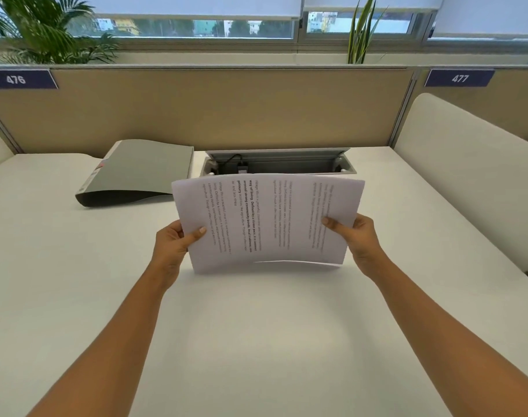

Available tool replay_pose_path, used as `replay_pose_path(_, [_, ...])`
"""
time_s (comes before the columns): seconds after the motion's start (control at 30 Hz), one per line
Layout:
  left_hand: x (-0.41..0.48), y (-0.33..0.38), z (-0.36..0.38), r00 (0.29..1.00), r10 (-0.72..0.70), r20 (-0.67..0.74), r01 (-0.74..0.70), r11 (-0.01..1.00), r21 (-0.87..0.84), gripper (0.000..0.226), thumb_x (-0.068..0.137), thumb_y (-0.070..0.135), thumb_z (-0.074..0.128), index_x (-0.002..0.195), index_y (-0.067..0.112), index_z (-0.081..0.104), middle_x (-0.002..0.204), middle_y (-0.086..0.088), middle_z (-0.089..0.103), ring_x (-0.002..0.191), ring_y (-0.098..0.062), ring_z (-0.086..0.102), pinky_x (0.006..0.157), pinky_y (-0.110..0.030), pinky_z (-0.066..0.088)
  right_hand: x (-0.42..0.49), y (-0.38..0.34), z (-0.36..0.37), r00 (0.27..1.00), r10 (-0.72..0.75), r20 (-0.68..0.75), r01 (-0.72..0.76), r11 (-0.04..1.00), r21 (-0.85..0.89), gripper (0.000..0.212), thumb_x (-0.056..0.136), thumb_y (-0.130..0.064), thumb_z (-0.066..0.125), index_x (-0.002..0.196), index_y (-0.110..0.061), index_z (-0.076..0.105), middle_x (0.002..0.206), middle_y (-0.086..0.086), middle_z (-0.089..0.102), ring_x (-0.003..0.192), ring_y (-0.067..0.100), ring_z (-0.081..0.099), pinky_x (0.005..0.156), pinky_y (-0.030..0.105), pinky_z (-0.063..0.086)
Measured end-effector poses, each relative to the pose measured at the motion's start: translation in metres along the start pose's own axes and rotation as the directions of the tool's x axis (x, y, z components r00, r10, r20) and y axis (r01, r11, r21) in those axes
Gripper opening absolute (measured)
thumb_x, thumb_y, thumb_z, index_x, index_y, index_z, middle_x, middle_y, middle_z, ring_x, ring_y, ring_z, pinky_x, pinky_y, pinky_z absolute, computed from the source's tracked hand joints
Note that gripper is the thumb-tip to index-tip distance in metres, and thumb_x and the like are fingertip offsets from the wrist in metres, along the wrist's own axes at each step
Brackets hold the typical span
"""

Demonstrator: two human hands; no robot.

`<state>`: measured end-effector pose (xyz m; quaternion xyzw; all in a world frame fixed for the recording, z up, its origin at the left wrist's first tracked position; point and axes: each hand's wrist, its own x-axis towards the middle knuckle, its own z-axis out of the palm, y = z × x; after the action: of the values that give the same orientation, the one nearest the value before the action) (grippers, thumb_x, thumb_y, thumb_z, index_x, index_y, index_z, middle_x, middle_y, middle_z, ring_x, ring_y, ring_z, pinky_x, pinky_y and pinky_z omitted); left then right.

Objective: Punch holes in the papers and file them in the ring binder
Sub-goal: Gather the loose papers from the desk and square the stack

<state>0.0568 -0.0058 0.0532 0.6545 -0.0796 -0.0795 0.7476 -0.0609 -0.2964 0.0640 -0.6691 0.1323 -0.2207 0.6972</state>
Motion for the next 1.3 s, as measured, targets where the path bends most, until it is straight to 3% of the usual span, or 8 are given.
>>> replay_pose_path(0.17, [-0.004, -0.003, 0.004, 1.0, -0.001, -0.013, 0.001, 1.0, 0.013, 0.017, 0.085, 0.004, 0.059, 0.089, 0.02, 0.064, 0.074, 0.017, 0.073, 0.083, -0.013, 0.065, 0.07, -0.023, 0.054, -0.004, 0.006, 0.003, 0.999, 0.042, 0.014, -0.042, 0.999, -0.028, 0.018, 0.076, -0.008, 0.071, 0.085, -0.024, 0.069, 0.087, -0.01, 0.071, 0.081, 0.01, 0.067, 0.08, 0.029, 0.054])
replay_pose_path(0.33, [-0.004, 0.006, 0.004, 0.998, 0.057, -0.026, -0.057, 0.998, 0.014, 0.017, 0.086, 0.006, 0.059, 0.089, 0.023, 0.064, 0.078, 0.016, 0.073, 0.079, -0.011, 0.066, 0.069, -0.023, 0.056, -0.002, -0.001, 0.006, 1.0, 0.014, -0.009, -0.014, 1.0, -0.02, 0.02, 0.079, -0.007, 0.069, 0.089, -0.025, 0.066, 0.094, -0.004, 0.069, 0.085, 0.018, 0.066, 0.079, 0.032, 0.054])
replay_pose_path(0.5, [-0.005, 0.004, 0.004, 0.999, 0.04, -0.027, -0.04, 0.999, -0.009, 0.019, 0.084, 0.005, 0.06, 0.092, 0.022, 0.063, 0.088, 0.008, 0.071, 0.086, -0.019, 0.064, 0.078, -0.033, 0.053, -0.006, 0.002, 0.005, 0.999, 0.05, 0.002, -0.05, 0.998, -0.035, 0.02, 0.077, -0.008, 0.071, 0.088, -0.024, 0.068, 0.094, -0.004, 0.07, 0.086, 0.018, 0.066, 0.08, 0.033, 0.054])
replay_pose_path(0.6, [-0.006, 0.003, 0.005, 0.999, 0.037, -0.019, -0.037, 0.999, -0.004, 0.016, 0.084, 0.006, 0.06, 0.09, 0.02, 0.065, 0.077, 0.014, 0.074, 0.081, -0.015, 0.066, 0.074, -0.03, 0.053, -0.006, 0.001, 0.007, 0.999, 0.049, 0.0, -0.049, 0.998, -0.034, 0.02, 0.077, -0.007, 0.07, 0.087, -0.024, 0.068, 0.093, -0.005, 0.07, 0.084, 0.015, 0.066, 0.078, 0.031, 0.053])
replay_pose_path(0.83, [-0.008, 0.001, 0.005, 0.999, 0.04, -0.008, -0.04, 0.999, -0.003, 0.018, 0.084, 0.006, 0.061, 0.089, 0.023, 0.065, 0.076, 0.016, 0.073, 0.074, -0.007, 0.068, 0.072, -0.027, 0.054, -0.006, 0.003, 0.006, 0.999, 0.048, -0.005, -0.048, 0.999, -0.019, 0.022, 0.077, -0.006, 0.071, 0.089, -0.025, 0.067, 0.093, -0.007, 0.069, 0.085, 0.014, 0.066, 0.076, 0.027, 0.053])
replay_pose_path(0.97, [-0.012, -0.009, 0.006, 1.0, 0.003, -0.007, -0.003, 1.0, -0.01, 0.016, 0.084, 0.007, 0.061, 0.09, 0.021, 0.065, 0.078, 0.015, 0.074, 0.074, -0.006, 0.069, 0.072, -0.025, 0.055, -0.011, 0.018, 0.005, 0.996, 0.093, 0.007, -0.092, 0.992, -0.085, 0.031, 0.076, -0.008, 0.073, 0.104, -0.016, 0.066, 0.102, -0.001, 0.068, 0.095, 0.017, 0.064, 0.08, 0.022, 0.051])
replay_pose_path(1.2, [-0.013, -0.009, 0.008, 0.998, -0.007, -0.063, 0.005, 1.0, -0.022, 0.009, 0.085, 0.01, 0.062, 0.088, 0.016, 0.067, 0.075, 0.011, 0.074, 0.073, -0.011, 0.07, 0.063, -0.022, 0.056, -0.011, 0.02, 0.011, 0.961, 0.013, -0.278, -0.091, 0.959, -0.27, 0.043, 0.08, -0.016, 0.071, 0.119, -0.009, 0.053, 0.112, -0.002, 0.054, 0.101, 0.016, 0.052, 0.093, 0.031, 0.044])
replay_pose_path(1.3, [-0.015, -0.012, 0.011, 0.994, -0.027, -0.104, 0.02, 0.998, -0.066, 0.01, 0.085, 0.007, 0.061, 0.087, 0.016, 0.065, 0.071, 0.01, 0.073, 0.064, -0.005, 0.07, 0.058, -0.019, 0.057, -0.01, 0.023, 0.01, 0.915, -0.11, -0.389, -0.028, 0.942, -0.333, 0.036, 0.078, -0.012, 0.072, 0.107, -0.008, 0.052, 0.108, 0.002, 0.051, 0.1, 0.014, 0.048, 0.087, 0.019, 0.045])
